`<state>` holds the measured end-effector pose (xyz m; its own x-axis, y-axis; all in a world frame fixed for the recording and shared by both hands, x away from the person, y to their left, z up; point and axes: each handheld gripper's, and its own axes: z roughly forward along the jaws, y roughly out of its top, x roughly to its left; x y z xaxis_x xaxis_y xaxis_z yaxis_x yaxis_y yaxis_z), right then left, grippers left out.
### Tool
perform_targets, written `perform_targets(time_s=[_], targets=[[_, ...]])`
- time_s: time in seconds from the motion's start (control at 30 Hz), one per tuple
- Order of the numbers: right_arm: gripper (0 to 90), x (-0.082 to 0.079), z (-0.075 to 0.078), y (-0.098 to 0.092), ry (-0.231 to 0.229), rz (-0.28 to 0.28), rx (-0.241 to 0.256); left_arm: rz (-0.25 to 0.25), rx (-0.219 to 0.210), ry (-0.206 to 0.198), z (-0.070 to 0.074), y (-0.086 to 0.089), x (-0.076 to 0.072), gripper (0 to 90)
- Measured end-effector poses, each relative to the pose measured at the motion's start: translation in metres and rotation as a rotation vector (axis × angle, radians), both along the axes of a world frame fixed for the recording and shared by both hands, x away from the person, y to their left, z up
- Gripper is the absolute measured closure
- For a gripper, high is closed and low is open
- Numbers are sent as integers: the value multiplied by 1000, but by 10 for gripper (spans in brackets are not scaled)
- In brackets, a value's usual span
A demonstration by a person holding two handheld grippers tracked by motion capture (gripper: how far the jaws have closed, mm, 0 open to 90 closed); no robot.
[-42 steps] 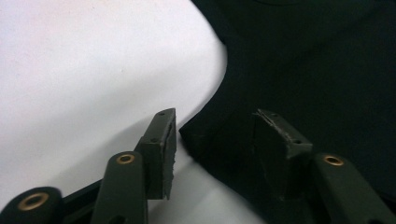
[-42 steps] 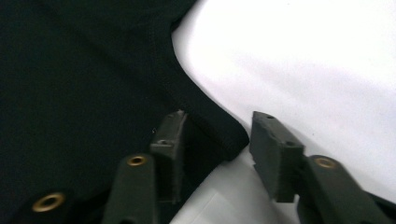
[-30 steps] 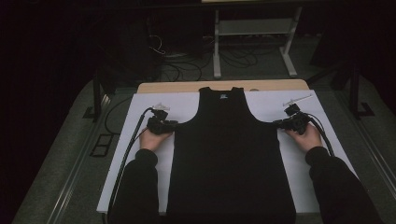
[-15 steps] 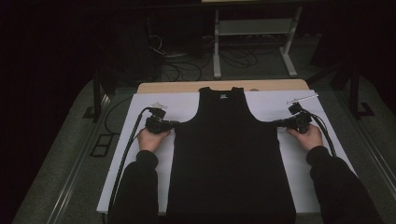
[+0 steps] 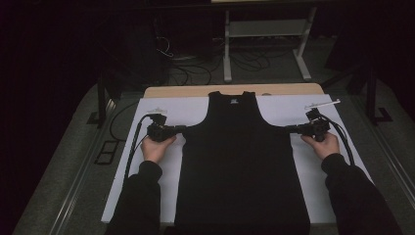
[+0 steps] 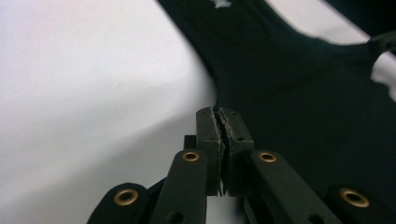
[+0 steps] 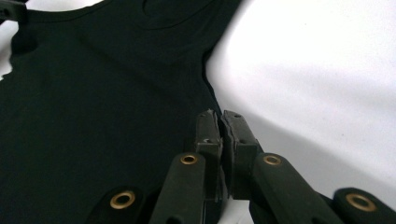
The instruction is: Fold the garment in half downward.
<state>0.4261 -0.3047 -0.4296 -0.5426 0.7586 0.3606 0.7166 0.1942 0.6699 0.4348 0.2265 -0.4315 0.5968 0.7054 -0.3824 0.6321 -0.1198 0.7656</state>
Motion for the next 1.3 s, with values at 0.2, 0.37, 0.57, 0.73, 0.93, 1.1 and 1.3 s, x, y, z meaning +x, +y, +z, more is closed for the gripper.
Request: perform_targets(time_s=[0.2,0.37,0.57,0.73,0.93,1.1,1.3], targets=[[842,-6,5,-7,21,-20,95,10,-129,32,12,3,-4,864],[842,-11,7,-6,14,-20,101,0,-150,31,15,3,-8,864],[843,-16,9,-6,12,-19,113,4,-134,45,14,4,-12,864],[842,-20,12,-4,8,-12,122,-1,-148,36,15,4,-17,864],[840,-26,17,-3,-2,0,121,-6,-144,30,18,5,-21,861],[839,-30,19,-6,-8,-5,138,2,-144,34,18,7,-24,861],[839,-34,20,-11,-17,-19,151,9,-136,35,19,11,-27,861]])
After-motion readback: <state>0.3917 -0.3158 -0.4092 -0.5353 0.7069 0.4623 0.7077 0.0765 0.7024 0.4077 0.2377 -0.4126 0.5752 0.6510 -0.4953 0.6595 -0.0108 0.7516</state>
